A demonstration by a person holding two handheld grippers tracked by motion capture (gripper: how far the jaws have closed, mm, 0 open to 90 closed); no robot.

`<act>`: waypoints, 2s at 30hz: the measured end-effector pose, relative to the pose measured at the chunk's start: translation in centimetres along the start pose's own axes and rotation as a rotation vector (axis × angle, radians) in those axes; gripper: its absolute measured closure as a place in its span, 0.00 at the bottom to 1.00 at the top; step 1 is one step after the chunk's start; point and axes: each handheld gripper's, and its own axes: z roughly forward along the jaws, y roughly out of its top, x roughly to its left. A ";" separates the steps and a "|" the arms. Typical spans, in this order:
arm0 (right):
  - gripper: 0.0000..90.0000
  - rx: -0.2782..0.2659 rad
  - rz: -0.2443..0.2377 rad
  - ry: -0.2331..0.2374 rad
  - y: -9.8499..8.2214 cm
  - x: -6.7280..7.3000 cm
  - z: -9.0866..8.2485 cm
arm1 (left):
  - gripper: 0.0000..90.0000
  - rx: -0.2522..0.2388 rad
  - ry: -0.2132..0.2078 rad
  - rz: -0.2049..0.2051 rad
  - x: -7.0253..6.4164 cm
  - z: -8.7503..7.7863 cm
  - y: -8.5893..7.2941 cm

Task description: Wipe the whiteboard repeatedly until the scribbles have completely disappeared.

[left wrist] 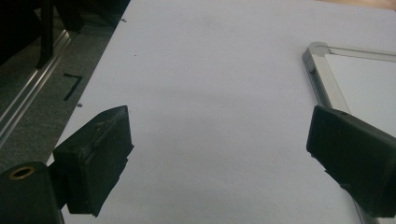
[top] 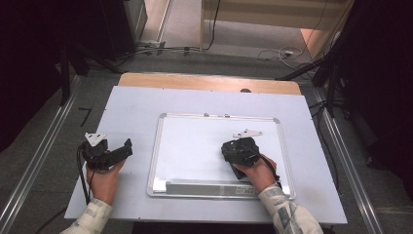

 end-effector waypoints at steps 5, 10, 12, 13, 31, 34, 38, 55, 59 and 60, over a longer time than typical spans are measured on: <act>0.41 -0.003 0.022 0.014 0.0 -0.4 -0.1 | 0.08 -0.001 0.000 -0.002 0.0 0.0 0.0; 0.41 -0.006 0.005 -0.017 -0.1 -0.6 -0.2 | 0.08 0.000 -0.001 -0.001 0.0 0.0 0.0; 0.41 -0.007 0.005 -0.022 -0.2 -0.6 -0.3 | 0.08 0.001 -0.001 -0.001 0.0 0.0 0.0; 0.41 -0.009 0.001 -0.026 -0.2 -0.7 -0.3 | 0.08 0.000 -0.001 -0.002 0.0 0.0 0.0; 0.41 -0.074 0.058 -0.031 0.4 -2.1 -2.9 | 0.08 0.000 0.000 0.002 -0.1 0.1 0.0; 0.41 -0.077 0.071 -0.033 0.4 -2.4 -3.0 | 0.08 0.003 -0.001 0.003 -0.1 0.2 0.0; 0.41 -0.089 0.088 -0.045 0.5 -3.0 -3.6 | 0.08 -0.002 -0.001 0.001 0.0 0.1 0.0; 0.41 -0.093 0.110 -0.062 0.4 -4.1 -4.2 | 0.08 0.000 -0.002 0.000 -0.1 0.1 0.0; 0.41 -0.094 0.115 -0.067 0.4 -4.3 -4.2 | 0.08 0.000 -0.003 0.001 -0.1 0.1 0.0; 0.41 -0.094 0.117 -0.068 0.4 -4.3 -4.2 | 0.08 -0.001 -0.002 0.001 -0.1 0.1 0.0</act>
